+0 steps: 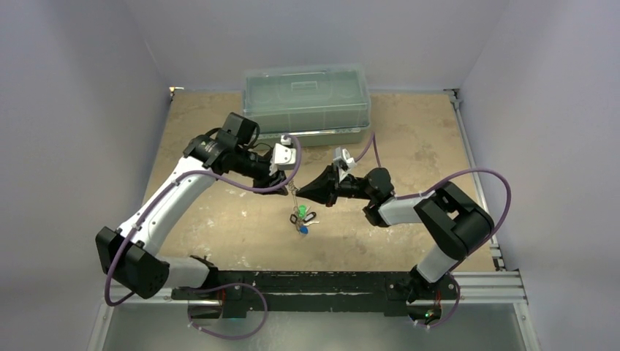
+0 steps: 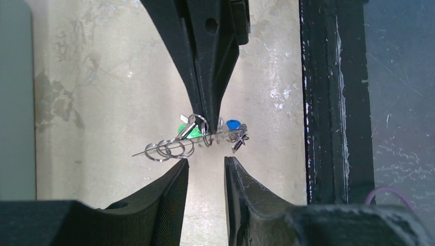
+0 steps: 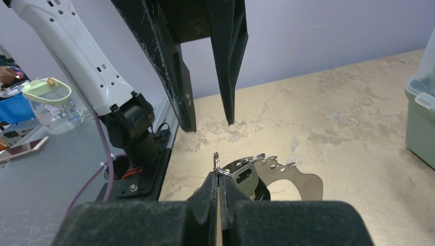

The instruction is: Remove the keys from the keyring

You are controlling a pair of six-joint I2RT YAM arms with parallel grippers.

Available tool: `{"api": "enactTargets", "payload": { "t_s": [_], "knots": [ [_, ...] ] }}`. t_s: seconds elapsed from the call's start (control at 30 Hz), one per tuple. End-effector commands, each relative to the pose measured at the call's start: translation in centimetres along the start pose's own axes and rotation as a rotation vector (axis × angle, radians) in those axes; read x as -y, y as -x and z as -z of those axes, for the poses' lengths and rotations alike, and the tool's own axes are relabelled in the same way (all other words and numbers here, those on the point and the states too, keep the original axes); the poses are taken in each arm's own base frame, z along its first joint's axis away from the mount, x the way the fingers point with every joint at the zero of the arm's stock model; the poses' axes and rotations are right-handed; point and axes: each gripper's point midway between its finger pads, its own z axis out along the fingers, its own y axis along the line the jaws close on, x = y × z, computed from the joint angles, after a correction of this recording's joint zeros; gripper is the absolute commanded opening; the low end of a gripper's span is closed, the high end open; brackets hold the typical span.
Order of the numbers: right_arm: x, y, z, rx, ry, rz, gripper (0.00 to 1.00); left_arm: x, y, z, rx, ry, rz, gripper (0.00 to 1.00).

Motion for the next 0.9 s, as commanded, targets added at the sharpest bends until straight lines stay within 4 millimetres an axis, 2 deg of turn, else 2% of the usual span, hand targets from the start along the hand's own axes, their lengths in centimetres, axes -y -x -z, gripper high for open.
{"api": "enactTargets", "payload": {
  "t_s": [0.0, 0.43, 0.87],
  "knots": [
    [-0.6, 2.5, -0.2, 0.059, 0.011, 0.103, 0.00, 0.3, 0.8, -0.6, 0.006, -0.042, -0.094, 0.29],
    [-0.8, 2.7, -0.1, 0.071, 0.017, 0.113, 0.00, 0.6, -0.3, -3.1, 0.040, -0.059, -0.015, 0.21],
    [-0.8, 2.4, -0.1, 0.065, 0.020, 0.117, 0.00, -0.1, 0.4, -3.6, 0.070, -0.038, 0.029, 0.13]
  ]
}}
